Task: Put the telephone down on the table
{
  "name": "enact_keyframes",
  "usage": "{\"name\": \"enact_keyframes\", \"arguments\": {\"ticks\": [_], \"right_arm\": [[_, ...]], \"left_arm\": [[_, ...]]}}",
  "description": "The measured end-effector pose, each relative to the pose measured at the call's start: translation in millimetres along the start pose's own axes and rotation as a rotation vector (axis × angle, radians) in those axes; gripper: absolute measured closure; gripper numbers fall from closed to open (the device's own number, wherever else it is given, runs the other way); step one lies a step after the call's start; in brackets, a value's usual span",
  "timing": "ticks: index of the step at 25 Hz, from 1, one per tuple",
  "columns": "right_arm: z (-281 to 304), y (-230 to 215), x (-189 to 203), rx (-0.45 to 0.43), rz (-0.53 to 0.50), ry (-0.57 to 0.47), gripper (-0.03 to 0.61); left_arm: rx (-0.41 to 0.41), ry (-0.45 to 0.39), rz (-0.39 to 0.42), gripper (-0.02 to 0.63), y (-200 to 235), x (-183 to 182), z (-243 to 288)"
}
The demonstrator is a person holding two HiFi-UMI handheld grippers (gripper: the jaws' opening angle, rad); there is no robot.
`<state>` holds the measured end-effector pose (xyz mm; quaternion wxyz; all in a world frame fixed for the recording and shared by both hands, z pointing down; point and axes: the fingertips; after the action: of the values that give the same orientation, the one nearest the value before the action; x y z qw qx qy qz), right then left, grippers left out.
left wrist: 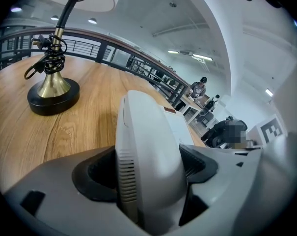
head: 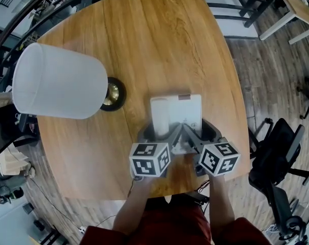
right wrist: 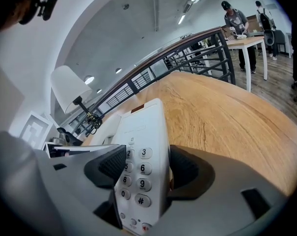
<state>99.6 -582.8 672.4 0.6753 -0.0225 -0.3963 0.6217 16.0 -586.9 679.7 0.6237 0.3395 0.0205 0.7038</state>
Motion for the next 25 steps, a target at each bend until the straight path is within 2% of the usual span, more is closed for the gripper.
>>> {"name": "enact_keyframes", "arguments": {"ticks": [4, 10, 15, 19, 25], "right_arm": [[-1, 0, -1, 0.011, 0.008, -0.010, 0.305], [-16, 1, -9, 0.052, -0.003, -0.046, 0.305], [-36, 19, -25, 0.064, -0.048, -0.099, 0.305], [-58, 39, -38, 0.074, -0.086, -0.152, 0.305], [-101, 78, -54, 0.087, -0.147, -0.254, 0.305]], "left_arm": [[0.006, -0.006, 0.001, 0.215, 1, -5, -2], [-0.049, -0.078, 0.041, 0.213, 1, -21, -25], [-0.061, -0.119, 0.075, 0.215, -5, -26, -47], [-0.064, -0.185, 0.102, 0.215, -16, -37, -76], [-0.086, -0.311, 0.186, 0.215, -37, -56, -138]]}}
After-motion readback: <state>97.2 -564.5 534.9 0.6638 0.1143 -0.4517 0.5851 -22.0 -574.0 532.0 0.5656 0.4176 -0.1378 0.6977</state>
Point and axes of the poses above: the fingertips, and each gripper's own axes: z forward along the fingers, y to its left, x out of its underside, and after that the axes turned 13 degrees about y, right-handed
